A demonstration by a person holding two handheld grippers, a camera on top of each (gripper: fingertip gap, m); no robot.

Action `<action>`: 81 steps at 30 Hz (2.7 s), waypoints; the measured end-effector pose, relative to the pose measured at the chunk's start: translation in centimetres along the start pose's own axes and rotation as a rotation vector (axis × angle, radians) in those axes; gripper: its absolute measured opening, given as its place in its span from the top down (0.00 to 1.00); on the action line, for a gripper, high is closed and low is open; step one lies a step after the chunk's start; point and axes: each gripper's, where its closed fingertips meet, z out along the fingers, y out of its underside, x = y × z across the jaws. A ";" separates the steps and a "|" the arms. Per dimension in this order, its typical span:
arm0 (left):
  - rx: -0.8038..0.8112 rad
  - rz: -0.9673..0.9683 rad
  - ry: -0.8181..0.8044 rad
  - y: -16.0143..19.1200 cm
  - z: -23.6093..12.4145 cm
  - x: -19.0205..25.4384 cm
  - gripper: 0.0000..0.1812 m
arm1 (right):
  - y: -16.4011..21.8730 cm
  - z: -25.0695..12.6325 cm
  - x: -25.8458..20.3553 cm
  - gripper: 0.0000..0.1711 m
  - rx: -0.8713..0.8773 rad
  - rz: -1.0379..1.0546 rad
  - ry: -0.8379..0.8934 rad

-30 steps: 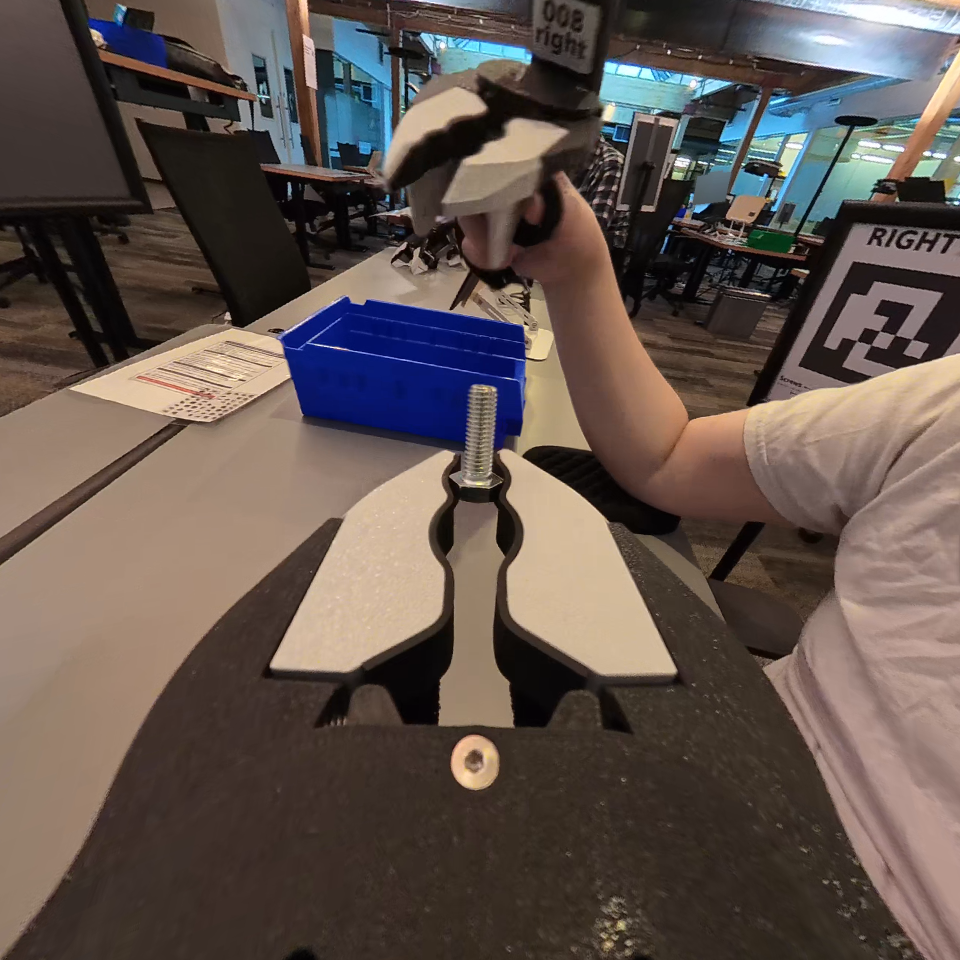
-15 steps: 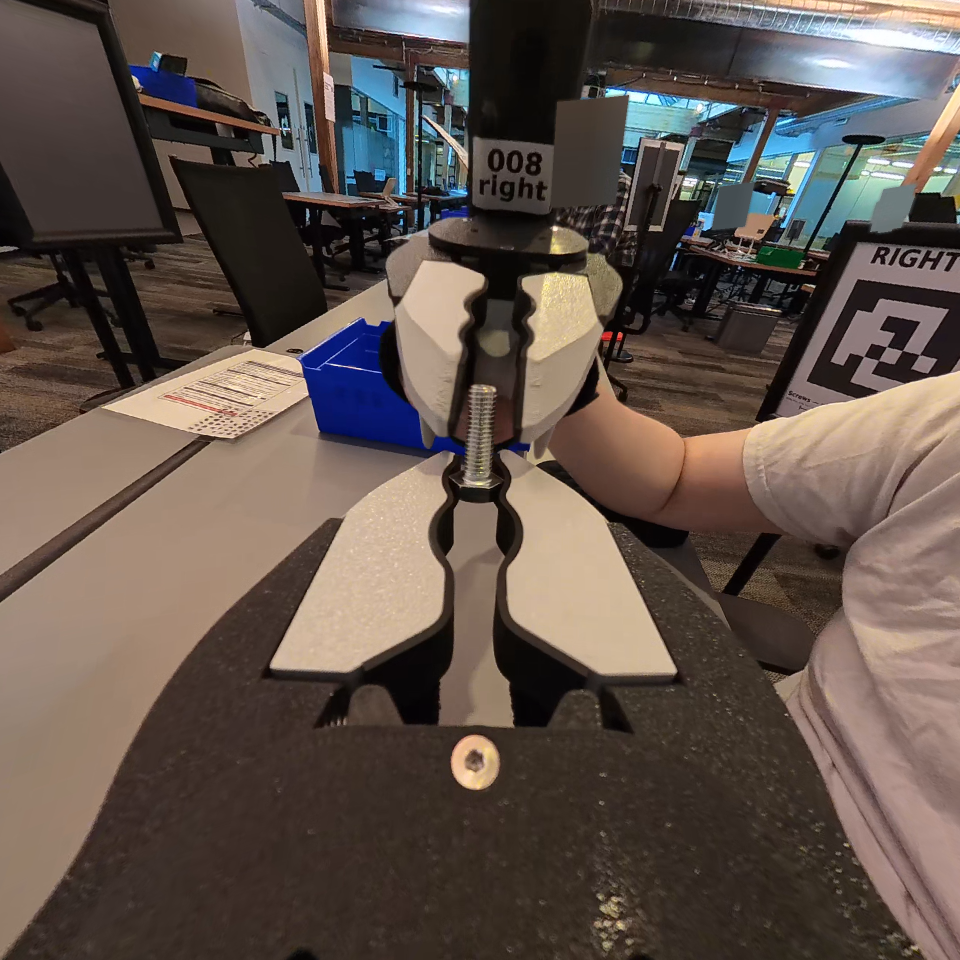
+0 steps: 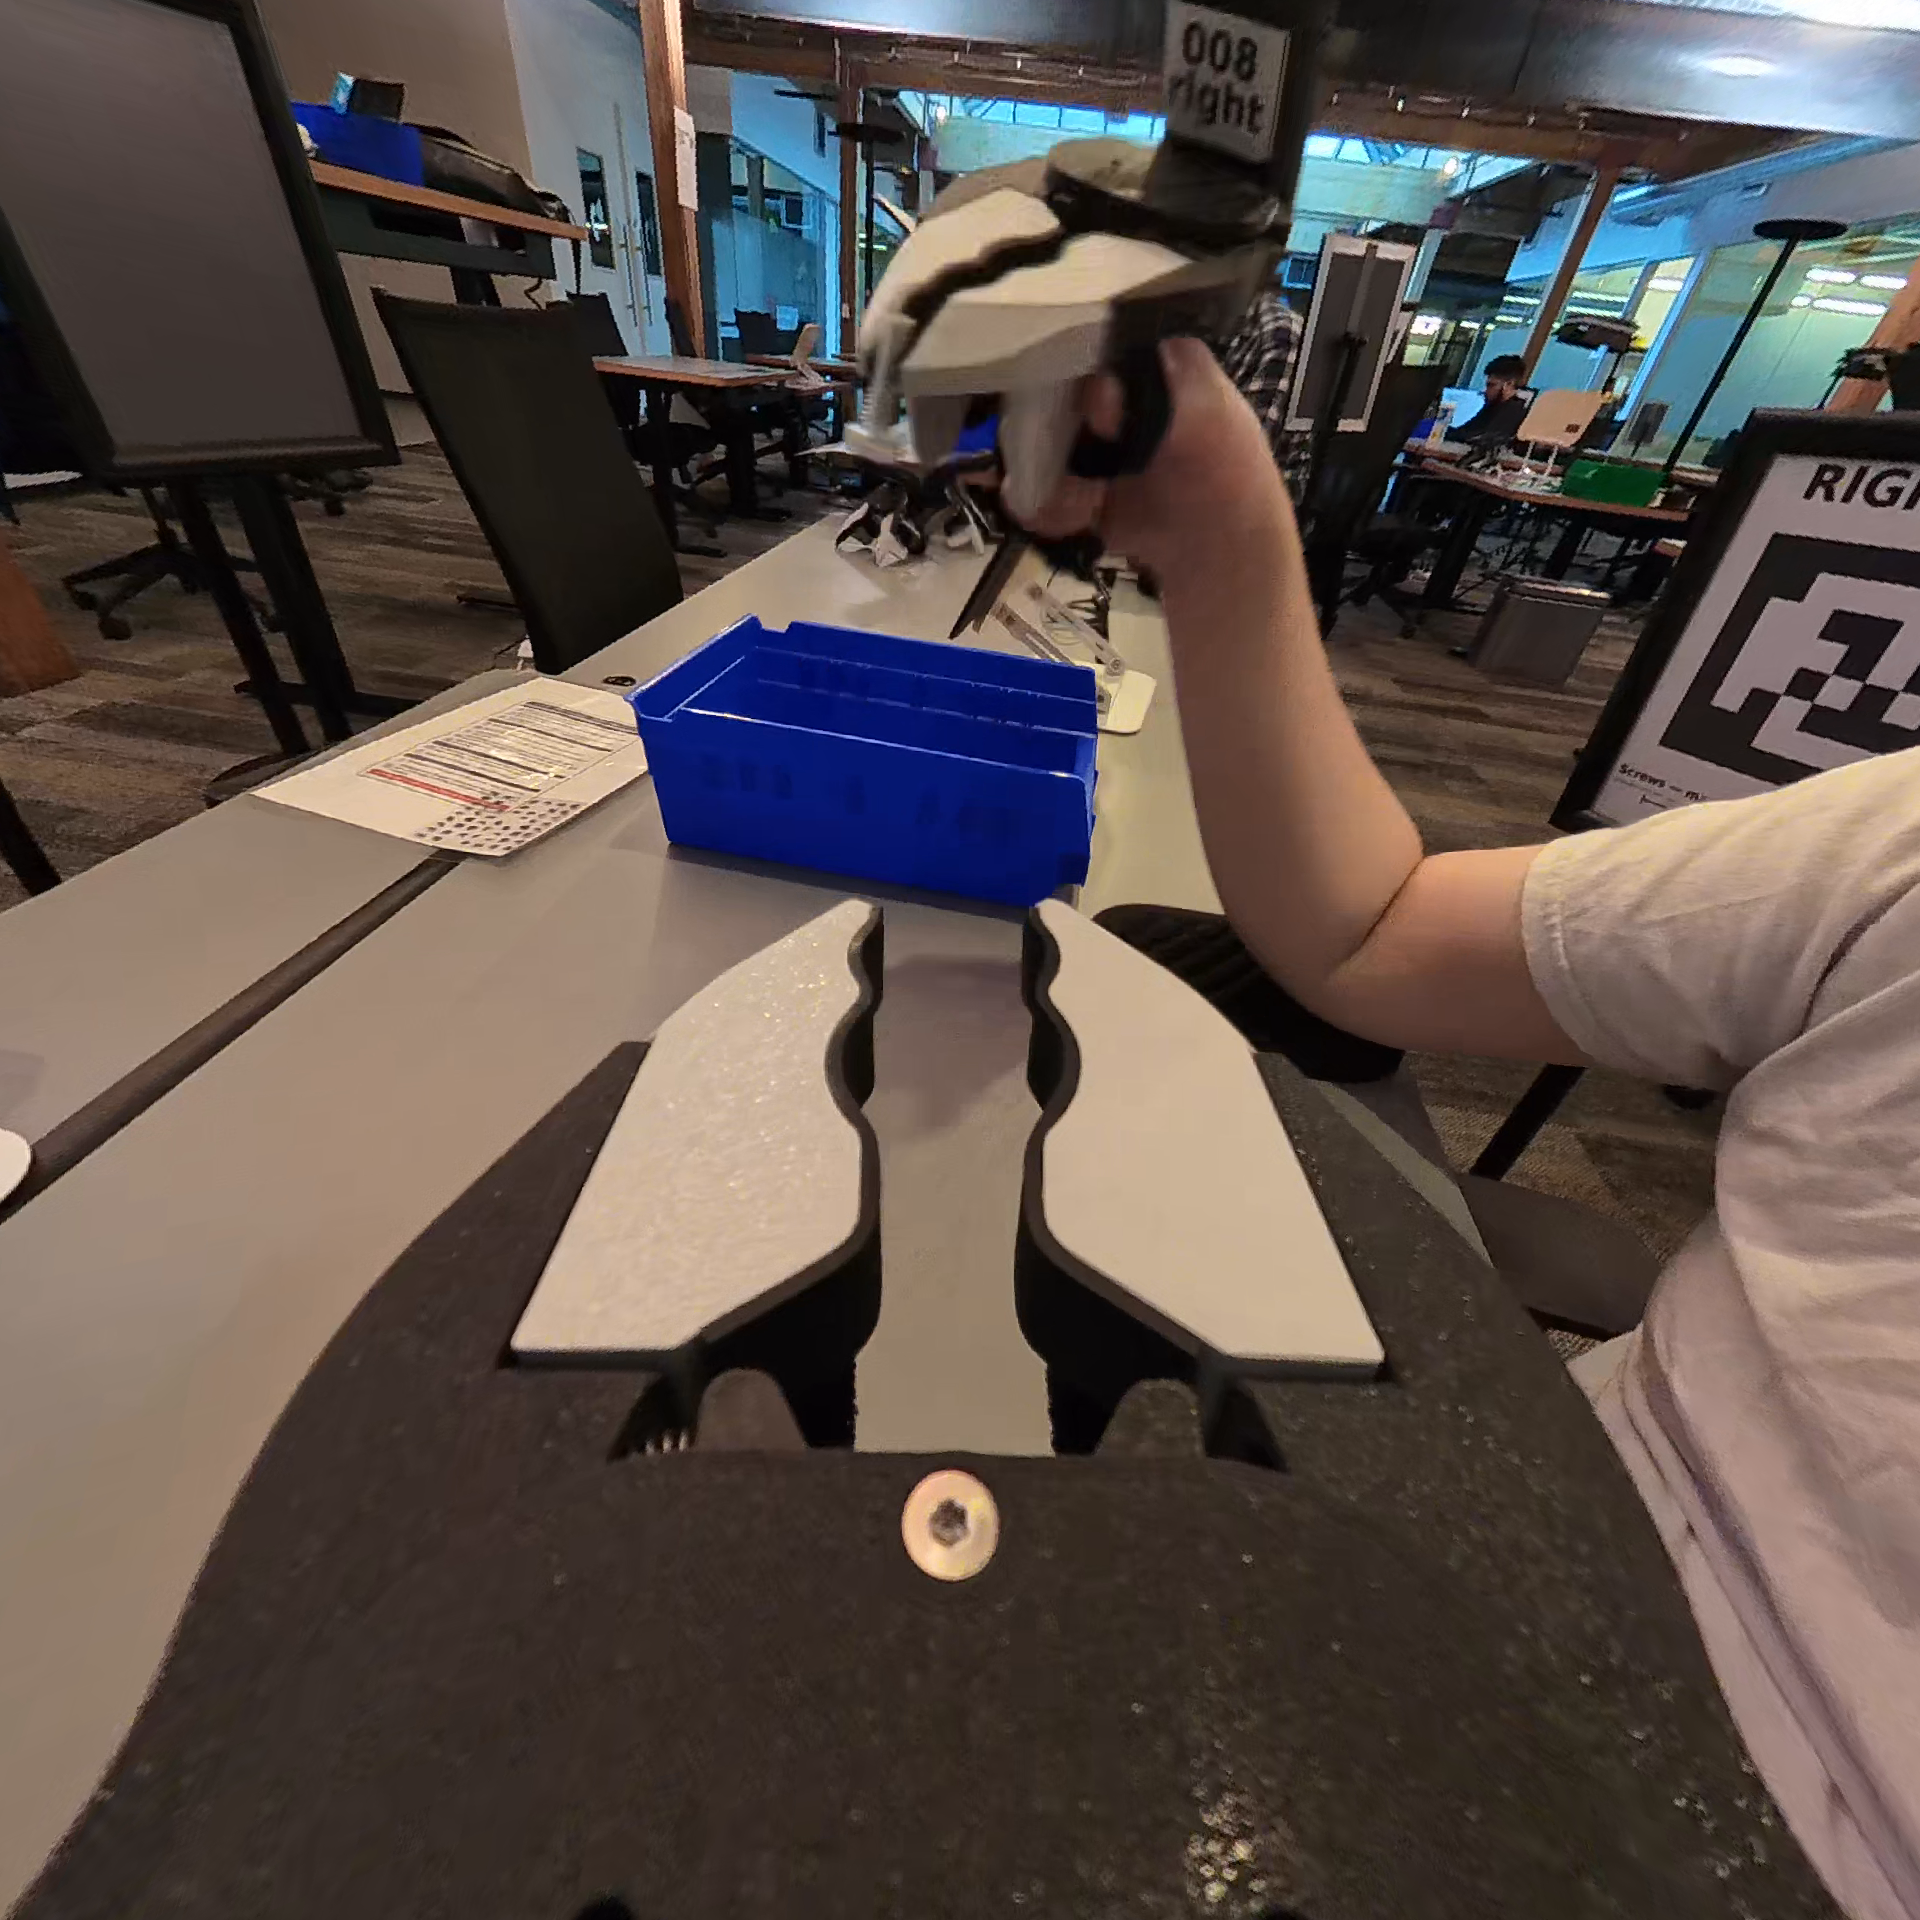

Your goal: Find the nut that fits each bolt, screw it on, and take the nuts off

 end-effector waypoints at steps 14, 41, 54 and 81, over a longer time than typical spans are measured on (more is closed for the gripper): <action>-0.094 -0.039 0.044 2.0 0.9 0.3 0.87 | 33.2 -15.8 10.0 0.96 -1.035 0.734 0.337; -0.566 -0.149 -1.257 1.7 -38.0 -12.4 0.78 | 10.6 -11.4 14.4 0.83 -0.279 0.130 0.670; -0.858 -0.949 -1.370 17.5 -47.5 -12.9 0.86 | 12.6 -8.6 13.7 0.83 -0.435 0.095 0.618; -0.925 -1.172 -1.225 22.7 -46.6 -12.4 0.97 | 15.0 -7.2 14.0 0.83 -0.588 0.048 0.608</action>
